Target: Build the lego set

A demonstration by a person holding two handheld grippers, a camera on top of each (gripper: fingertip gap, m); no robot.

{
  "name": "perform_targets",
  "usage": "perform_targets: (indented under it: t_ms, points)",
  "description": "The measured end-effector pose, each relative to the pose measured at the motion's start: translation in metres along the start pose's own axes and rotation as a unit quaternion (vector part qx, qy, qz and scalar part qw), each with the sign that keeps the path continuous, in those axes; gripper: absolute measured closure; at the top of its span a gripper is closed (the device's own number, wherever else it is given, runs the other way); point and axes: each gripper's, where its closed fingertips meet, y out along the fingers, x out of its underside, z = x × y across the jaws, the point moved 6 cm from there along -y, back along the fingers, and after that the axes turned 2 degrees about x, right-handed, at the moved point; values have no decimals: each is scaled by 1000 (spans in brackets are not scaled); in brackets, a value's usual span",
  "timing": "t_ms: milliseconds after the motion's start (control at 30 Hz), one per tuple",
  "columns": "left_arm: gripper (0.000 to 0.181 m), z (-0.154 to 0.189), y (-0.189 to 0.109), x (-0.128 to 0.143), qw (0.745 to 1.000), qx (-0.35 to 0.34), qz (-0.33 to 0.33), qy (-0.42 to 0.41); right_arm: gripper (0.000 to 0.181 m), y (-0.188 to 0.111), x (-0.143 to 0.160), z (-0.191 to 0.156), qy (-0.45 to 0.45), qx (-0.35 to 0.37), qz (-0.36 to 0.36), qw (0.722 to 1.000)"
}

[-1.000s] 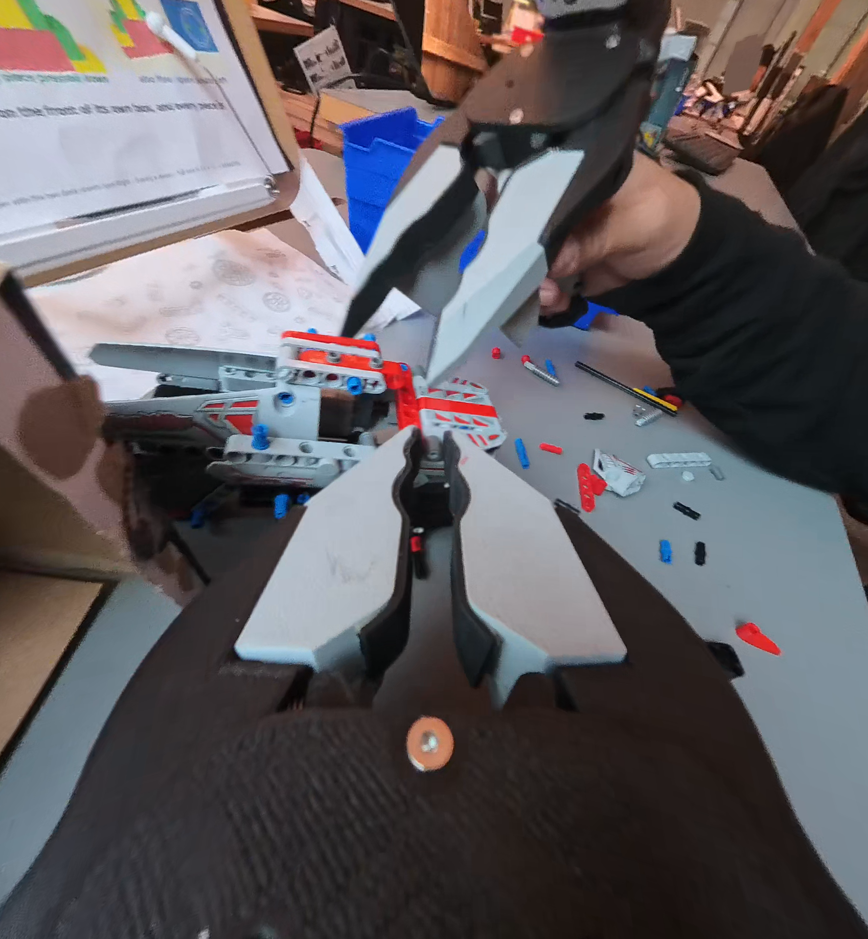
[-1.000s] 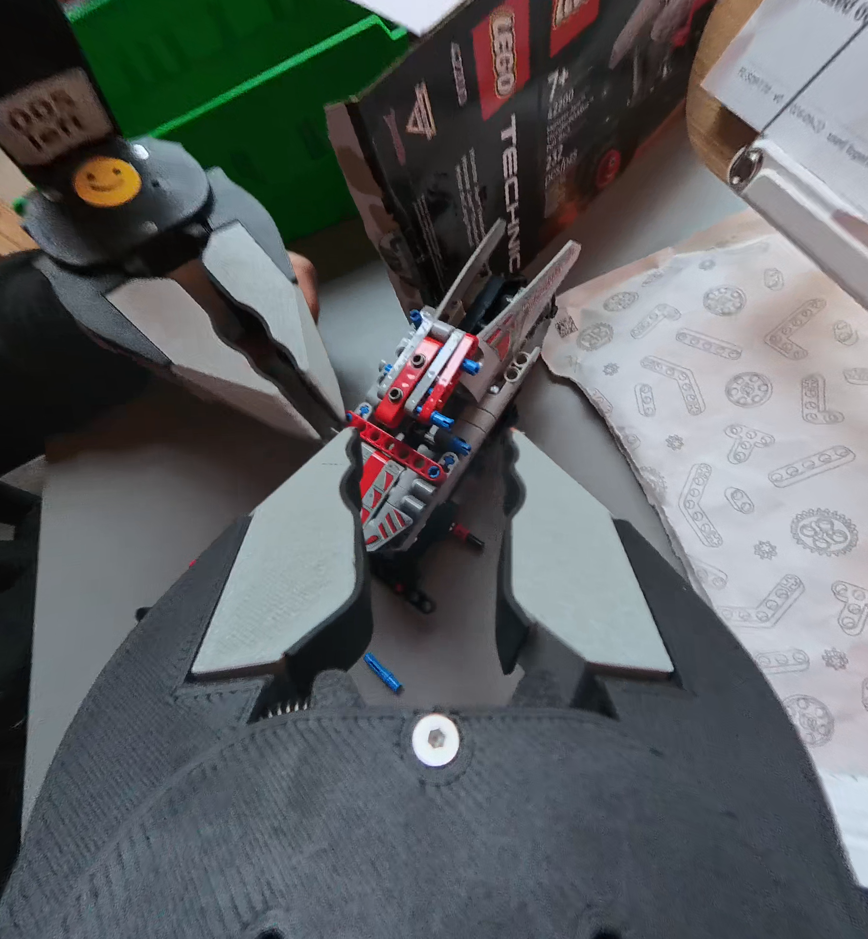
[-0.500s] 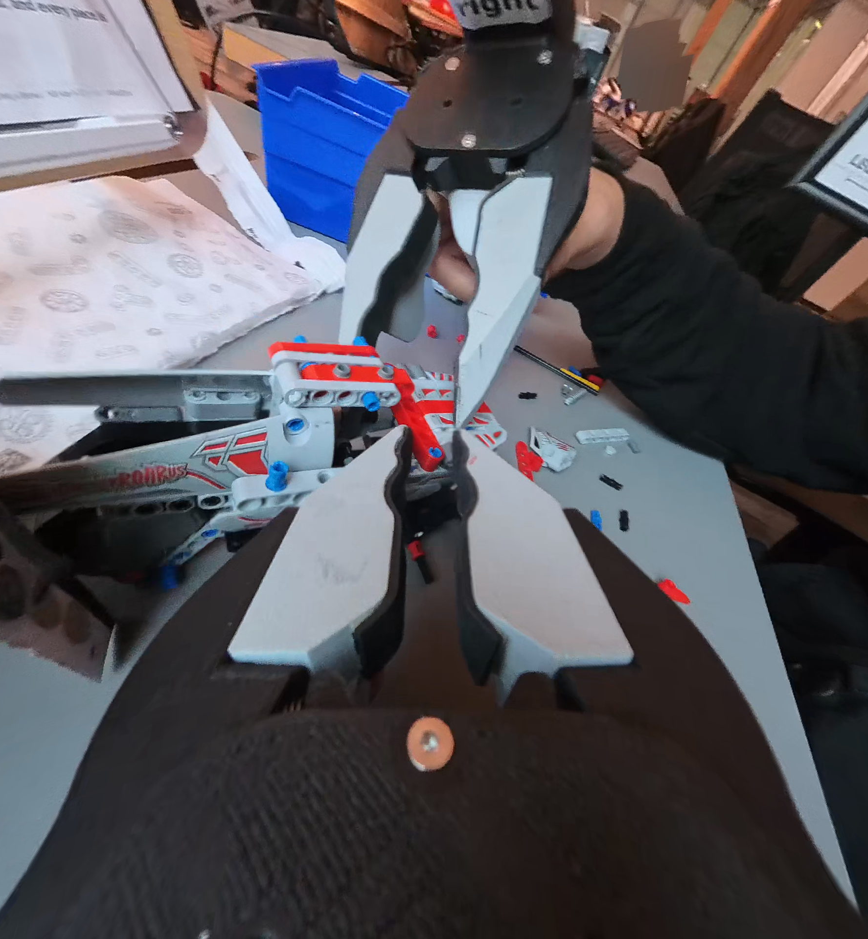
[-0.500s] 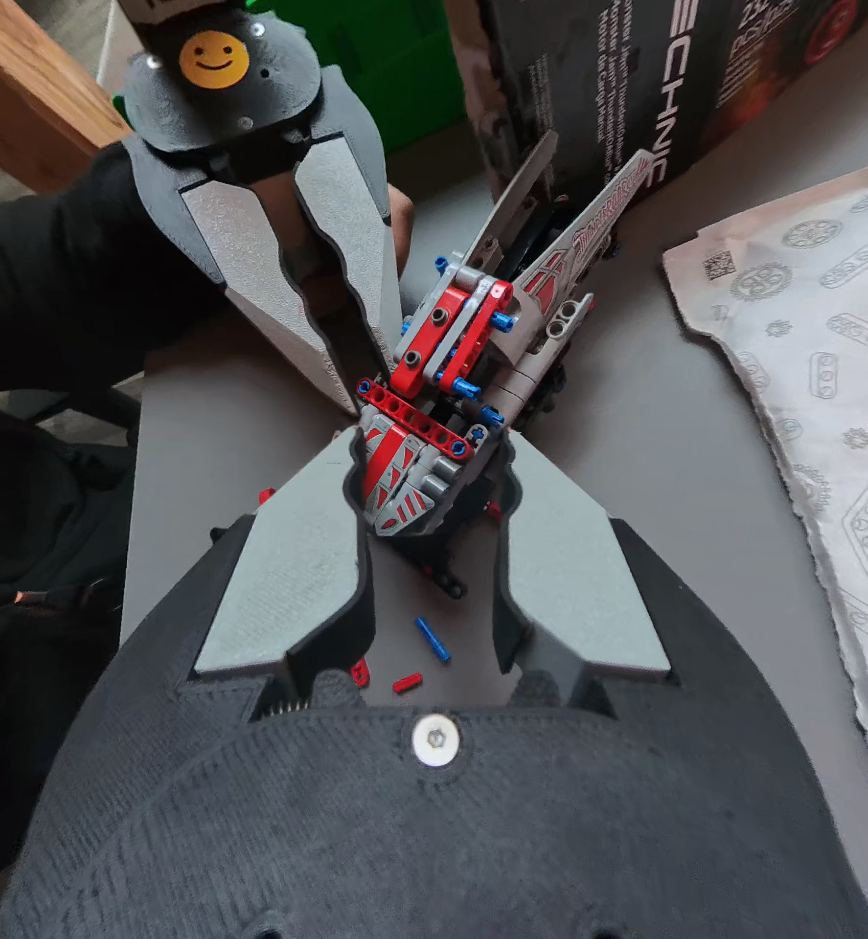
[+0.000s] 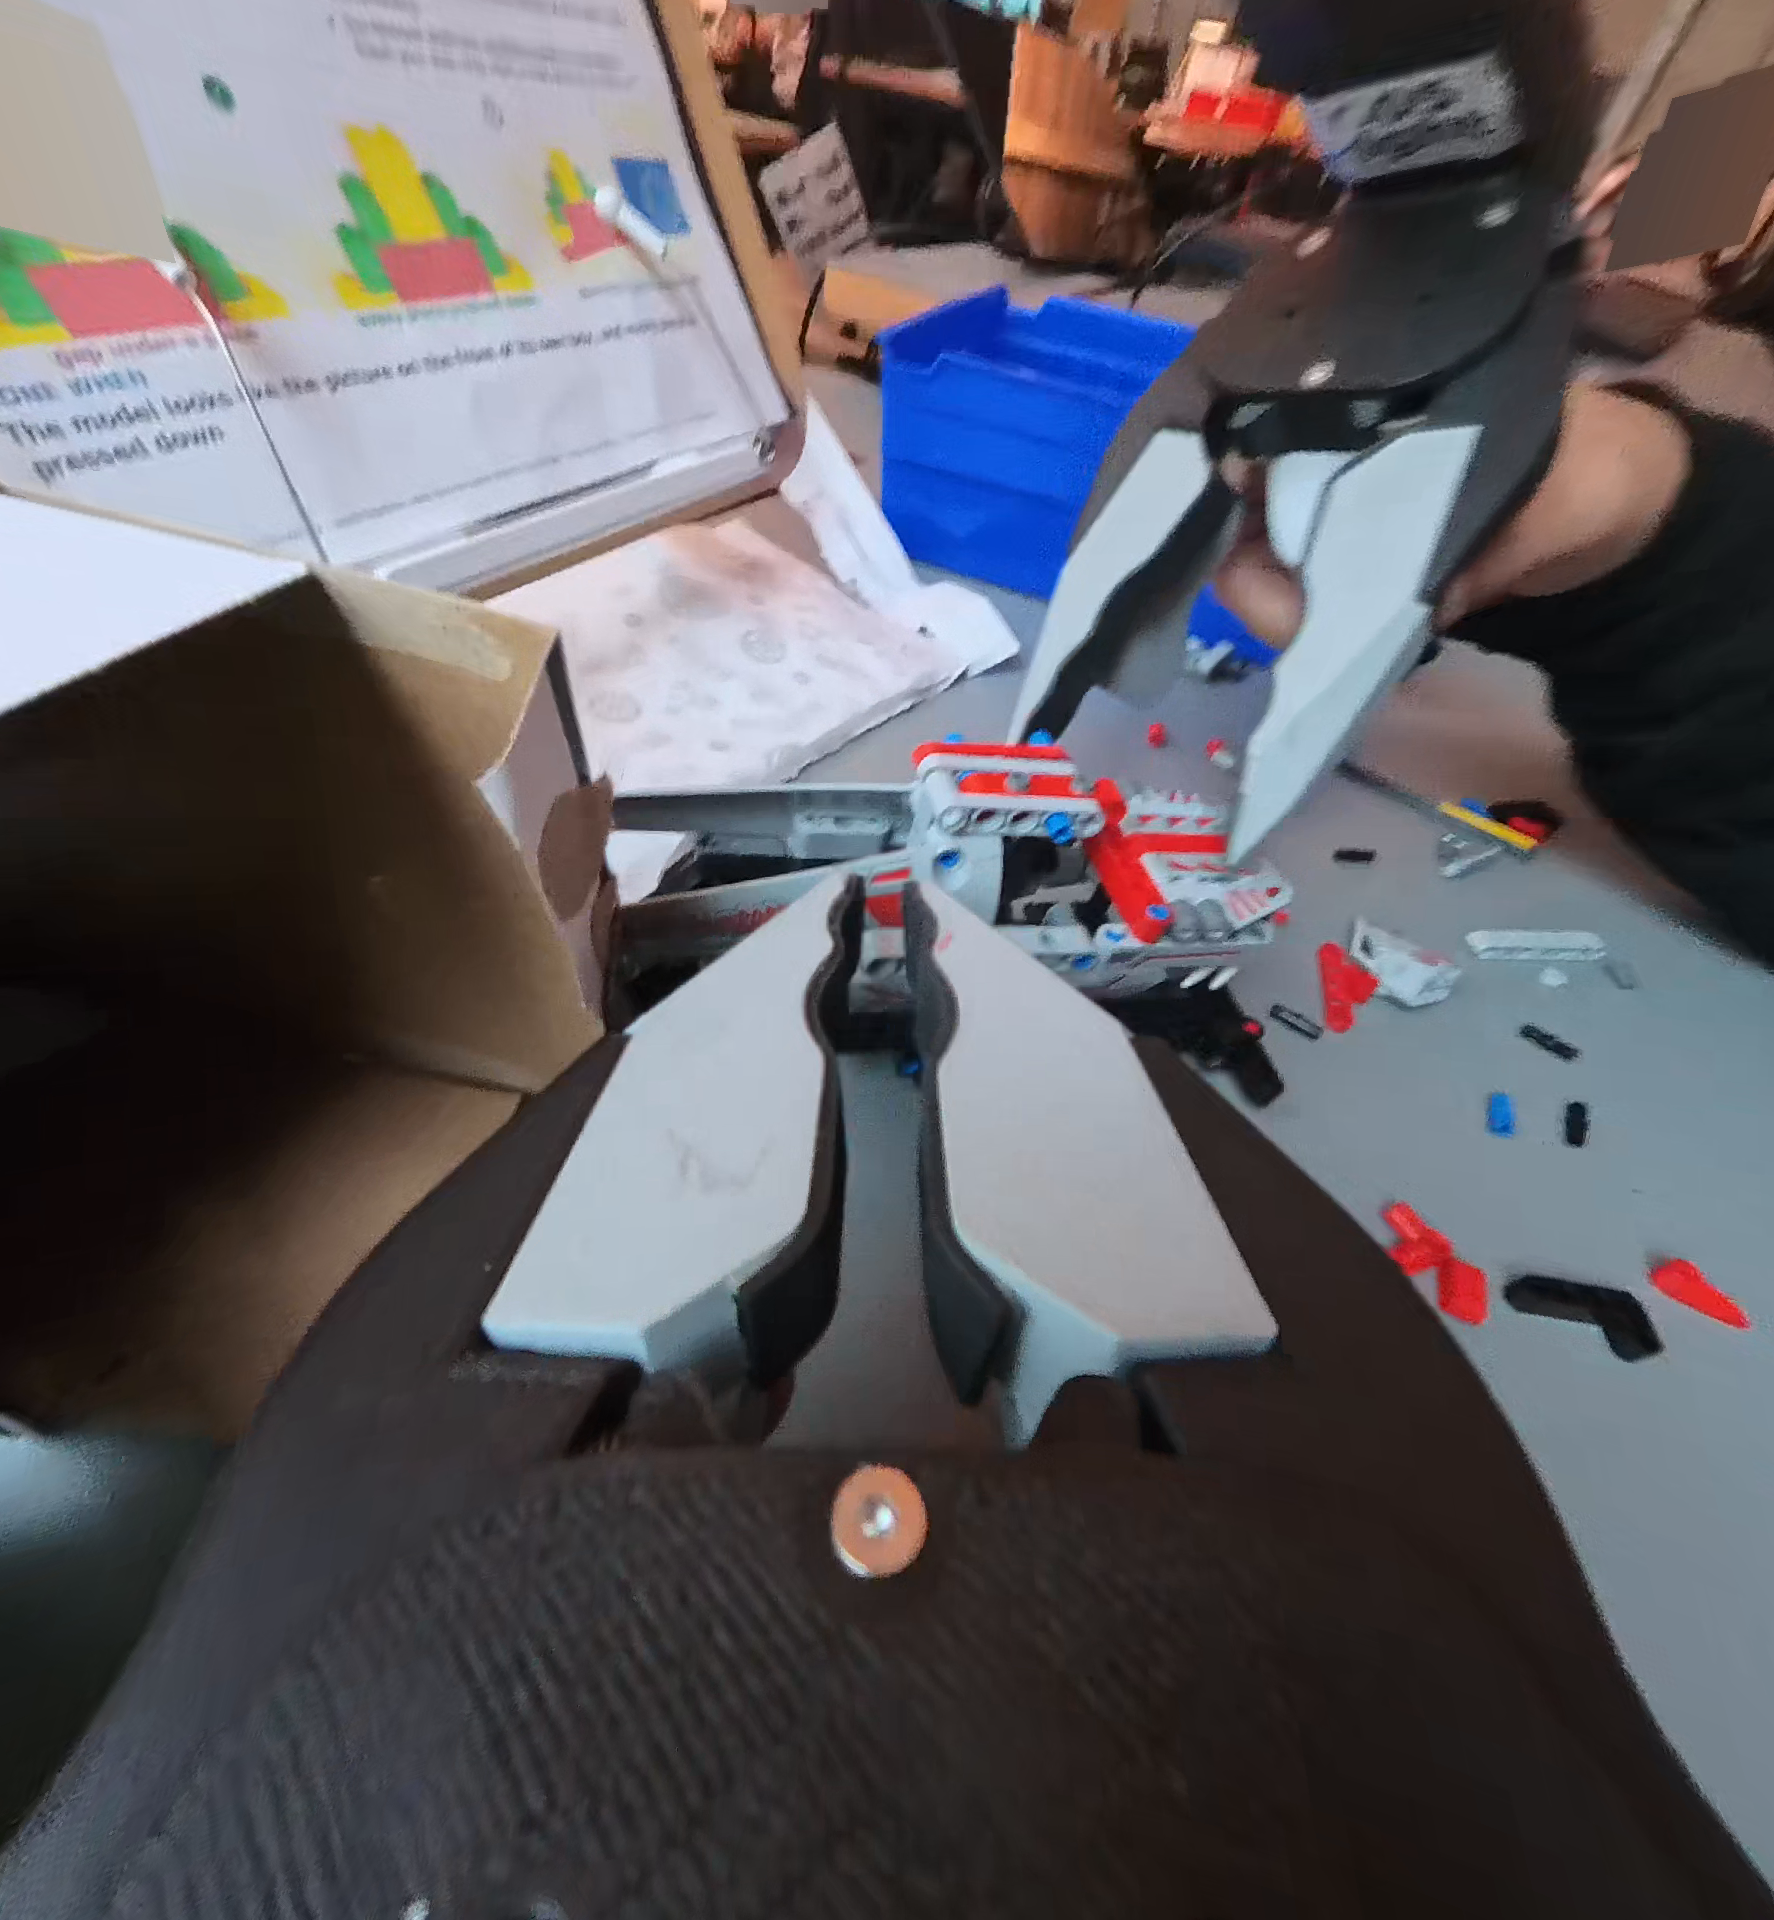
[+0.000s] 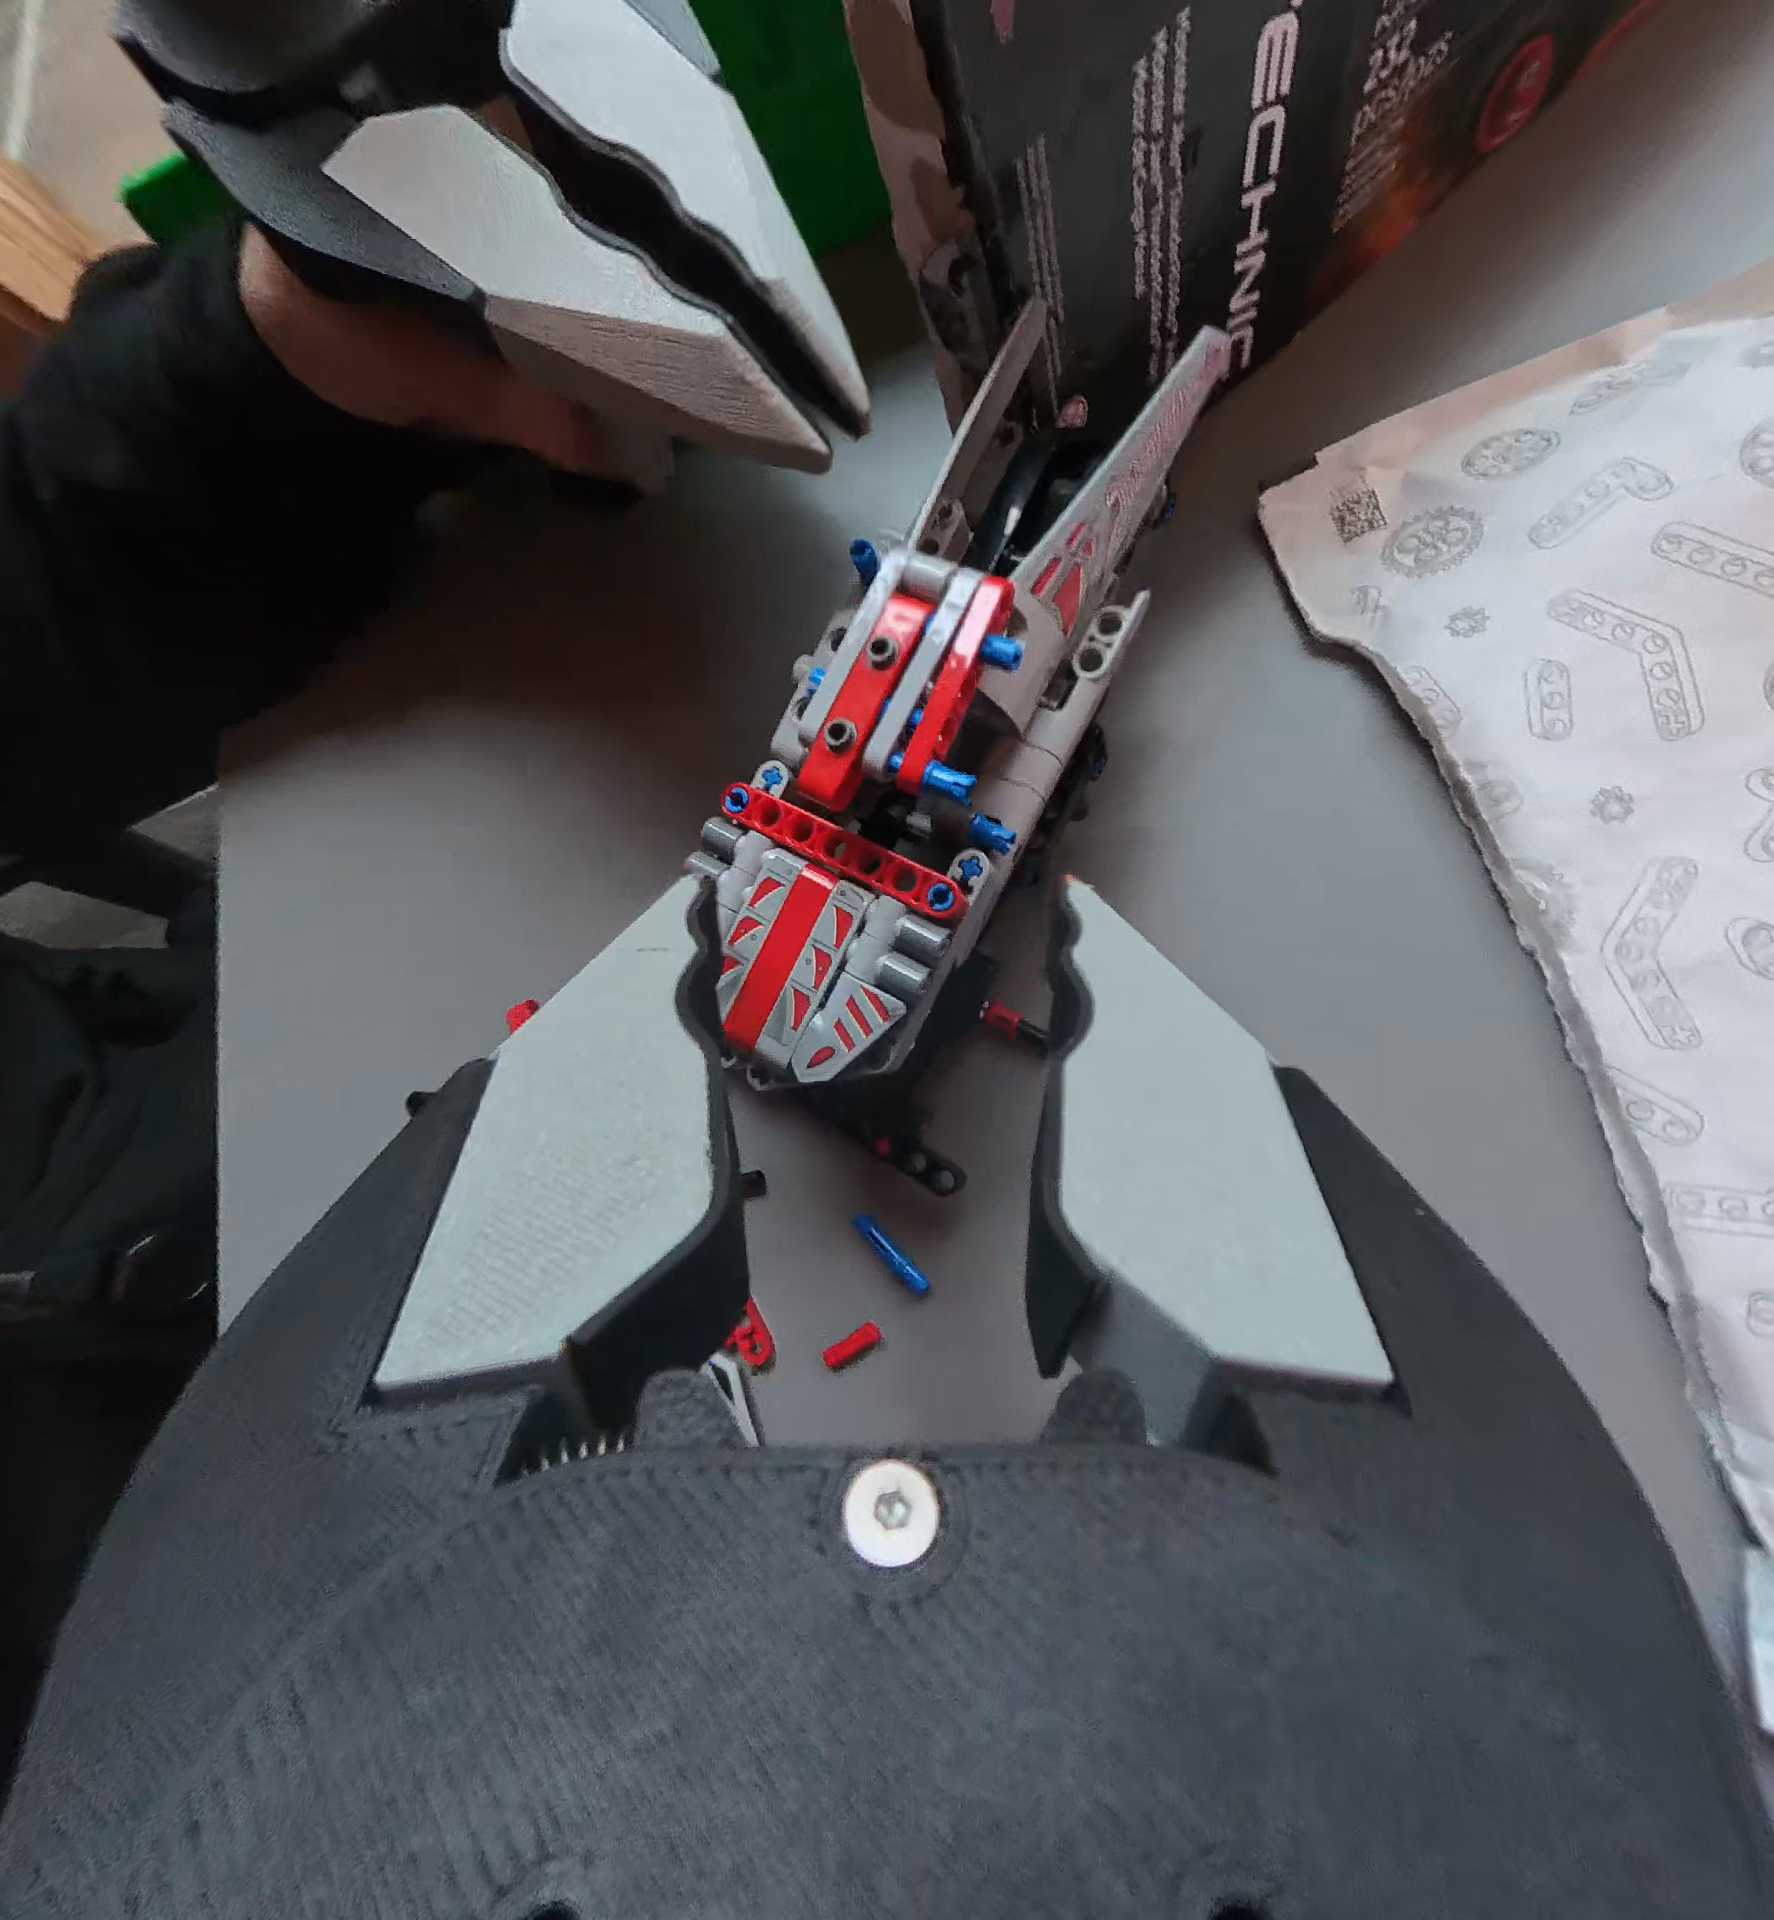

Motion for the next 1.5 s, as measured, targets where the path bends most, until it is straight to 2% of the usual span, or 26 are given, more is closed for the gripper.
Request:
perform_targets:
  t_ms: [100, 267, 433, 533, 700, 767, 867, 933, 1067, 1167, 1333, 1400, 1500]
  points:
    - [166, -1, 5, 7, 999, -19, -33, 7, 114, 1, 8, -6, -2, 37, 14, 999]
    - [159, 0, 9, 12, 999, -17, -49, 14, 115, -1, 13, -14, -14, 60, 29, 998]
    - [159, 7, 13, 14, 998, 5, -52, 21, 113, 1, 23, -15, -16, 49, 26, 998]
    - [167, 8, 12, 15, 998, 17, -55, 24, 111, 3, 31, -12, -19, 39, 17, 999]
    - [174, 13, 9, 15, 997, 45, -60, 24, 125, -11, 37, 0, -10, 53, 23, 998]
    - [180, 18, 8, 13, 996, 68, -49, 25, 130, -16, 40, 4, -5, 60, 26, 998]
    - [181, 41, 9, 9, 986, 164, -38, 16, 135, -20, 39, 7, 4, 66, 35, 997]
    - [177, 48, 11, 12, 982, 175, -50, 43, 136, -20, 40, 9, 12, 65, 38, 997]
    - [171, 49, 11, 9, 984, 148, -41, 89, 145, -27, 48, 25, 41, 103, 29, 993]
    - [157, 36, 9, 0, 992, 68, -18, 108, 147, -34, 53, 38, 69, 130, 35, 988]
    - [158, 19, -2, -14, 989, -31, 37, 138, 135, -44, 39, 30, 55, 104, 99, 988]
    - [158, 15, -3, -12, 986, -59, 27, 154, 132, -44, 35, 24, 39, 92, 109, 989]
    - [156, 8, 6, 0, 983, -87, -34, 158, 127, -39, 33, 17, 20, 86, 103, 991]
